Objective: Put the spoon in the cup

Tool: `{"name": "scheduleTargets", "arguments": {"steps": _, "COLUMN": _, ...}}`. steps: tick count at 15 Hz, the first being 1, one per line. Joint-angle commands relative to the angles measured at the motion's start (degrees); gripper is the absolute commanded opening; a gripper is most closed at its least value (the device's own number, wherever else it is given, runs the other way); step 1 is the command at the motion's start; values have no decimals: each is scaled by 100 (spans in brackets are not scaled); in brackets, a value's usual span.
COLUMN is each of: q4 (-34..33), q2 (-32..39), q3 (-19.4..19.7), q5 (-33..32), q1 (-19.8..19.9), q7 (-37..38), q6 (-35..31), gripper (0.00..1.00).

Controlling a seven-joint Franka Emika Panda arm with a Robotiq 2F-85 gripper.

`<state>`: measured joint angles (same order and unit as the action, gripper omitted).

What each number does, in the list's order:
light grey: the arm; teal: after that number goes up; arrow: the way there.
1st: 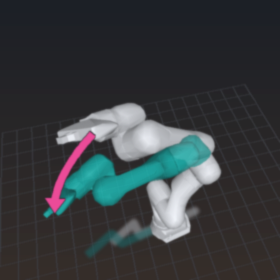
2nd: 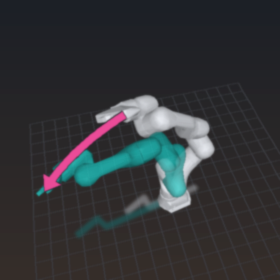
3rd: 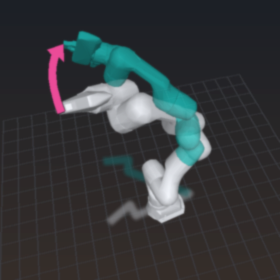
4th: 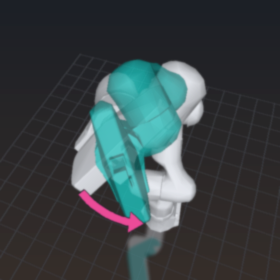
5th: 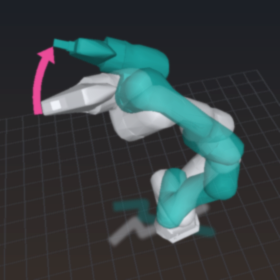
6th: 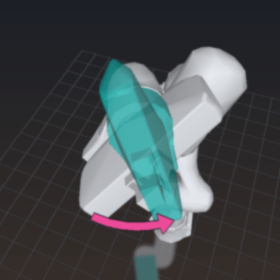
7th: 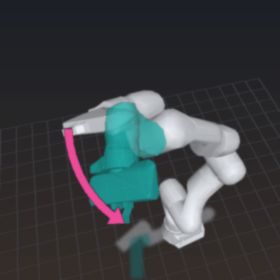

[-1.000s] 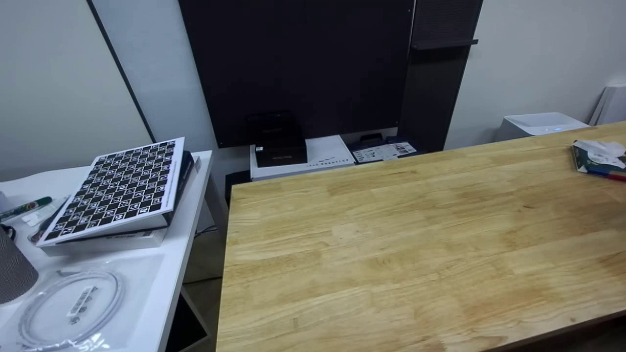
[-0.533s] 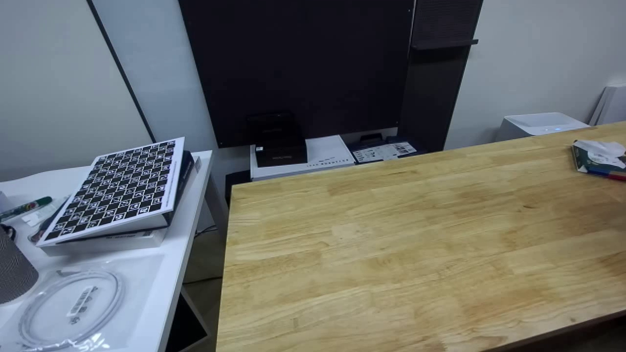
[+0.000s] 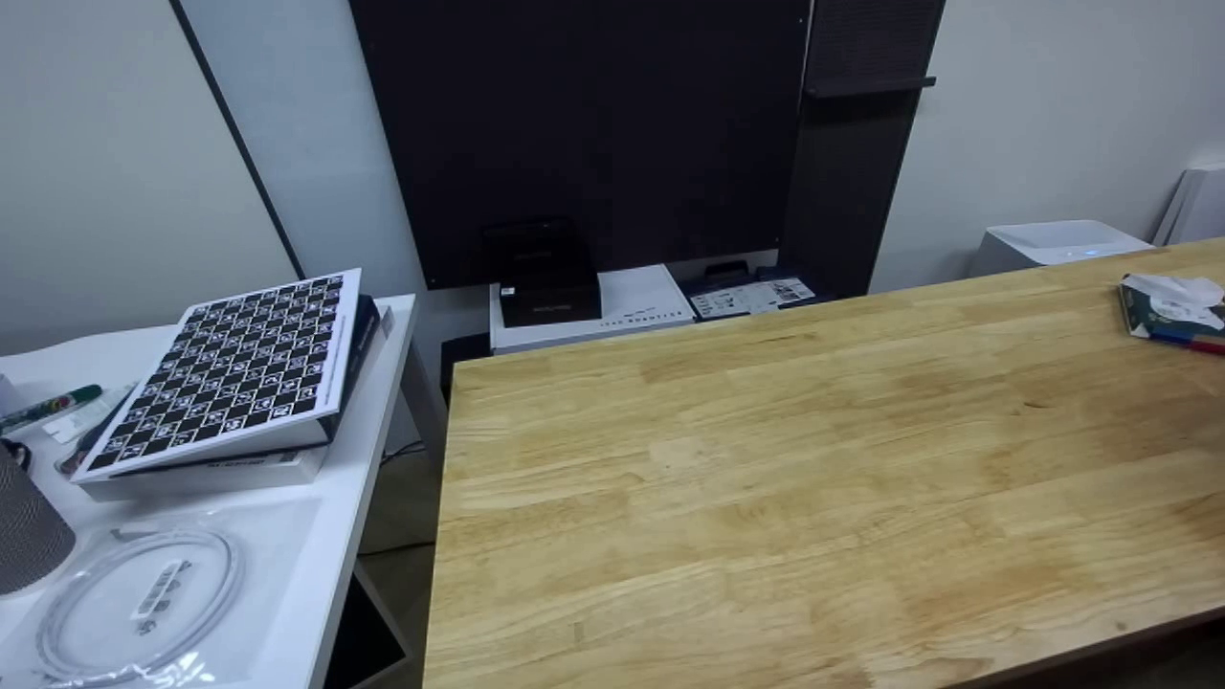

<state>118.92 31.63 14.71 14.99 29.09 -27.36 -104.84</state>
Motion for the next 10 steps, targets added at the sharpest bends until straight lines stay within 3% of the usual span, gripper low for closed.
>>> {"name": "scheduleTargets", "arguments": {"steps": 1, "q4": -361, "q2": 278, "q3": -125, "q5": 140, "q1": 181, "q7": -102, "q6": 45, "gripper": 5}}
{"name": "scheduleTargets", "arguments": {"steps": 10, "q4": -536, "q2": 616, "q3": -334, "q5": 442, "q1": 148, "q7": -132, "q6": 19, "gripper": 5}}
